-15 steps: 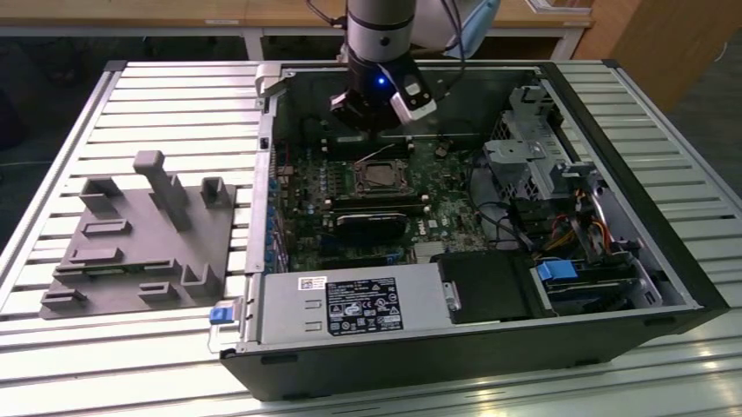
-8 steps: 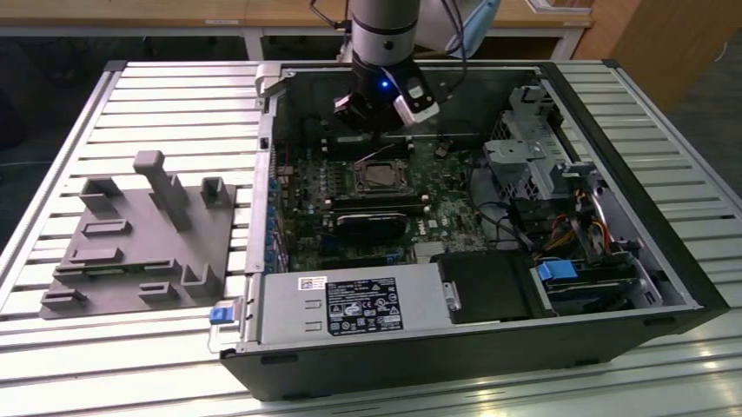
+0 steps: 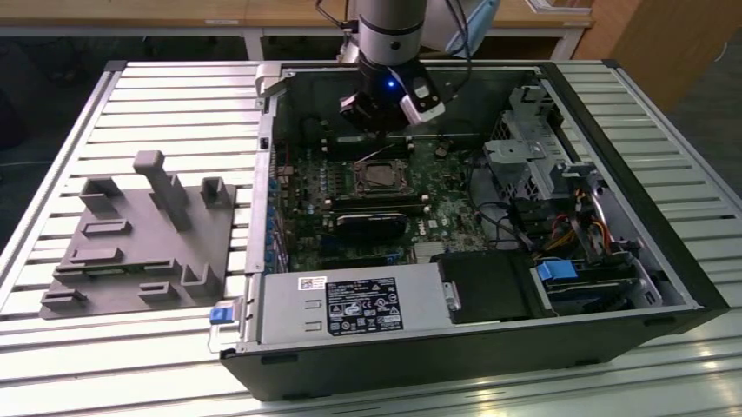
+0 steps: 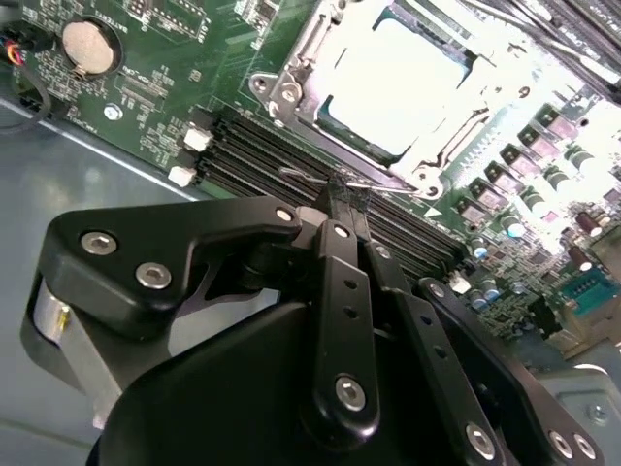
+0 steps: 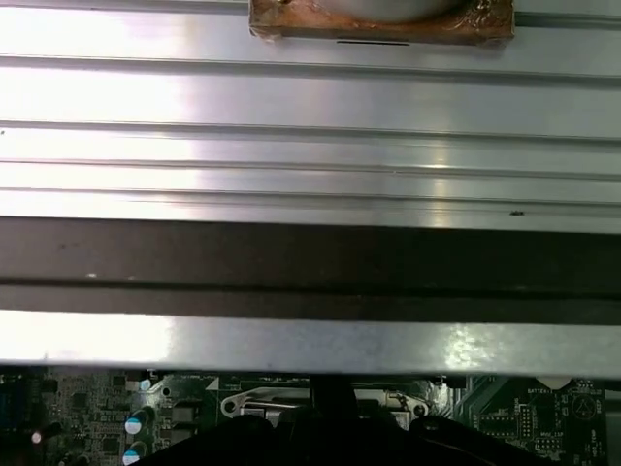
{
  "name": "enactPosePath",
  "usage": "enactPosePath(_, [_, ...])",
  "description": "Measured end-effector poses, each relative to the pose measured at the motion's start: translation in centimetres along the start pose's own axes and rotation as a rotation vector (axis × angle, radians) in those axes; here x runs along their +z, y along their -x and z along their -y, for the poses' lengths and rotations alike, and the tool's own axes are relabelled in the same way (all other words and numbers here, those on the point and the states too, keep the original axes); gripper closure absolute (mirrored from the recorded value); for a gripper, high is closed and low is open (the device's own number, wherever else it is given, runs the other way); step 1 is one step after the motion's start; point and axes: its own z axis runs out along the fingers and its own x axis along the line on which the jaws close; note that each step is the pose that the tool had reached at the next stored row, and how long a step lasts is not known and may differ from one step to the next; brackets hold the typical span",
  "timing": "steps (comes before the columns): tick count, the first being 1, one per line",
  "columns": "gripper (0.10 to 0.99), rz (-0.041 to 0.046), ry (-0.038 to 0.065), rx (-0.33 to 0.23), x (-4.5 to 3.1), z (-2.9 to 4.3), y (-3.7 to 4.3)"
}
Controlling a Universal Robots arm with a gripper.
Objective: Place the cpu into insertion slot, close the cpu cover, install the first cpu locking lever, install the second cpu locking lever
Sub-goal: 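Install the first cpu locking lever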
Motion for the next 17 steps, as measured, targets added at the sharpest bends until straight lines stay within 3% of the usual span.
enactPosePath(9, [0.98, 0.0, 0.0, 0.0, 0.62, 0.06, 0.91])
enactPosePath(17, [0.98, -0.0001, 0.0, 0.0, 1.82, 0.21, 1.47])
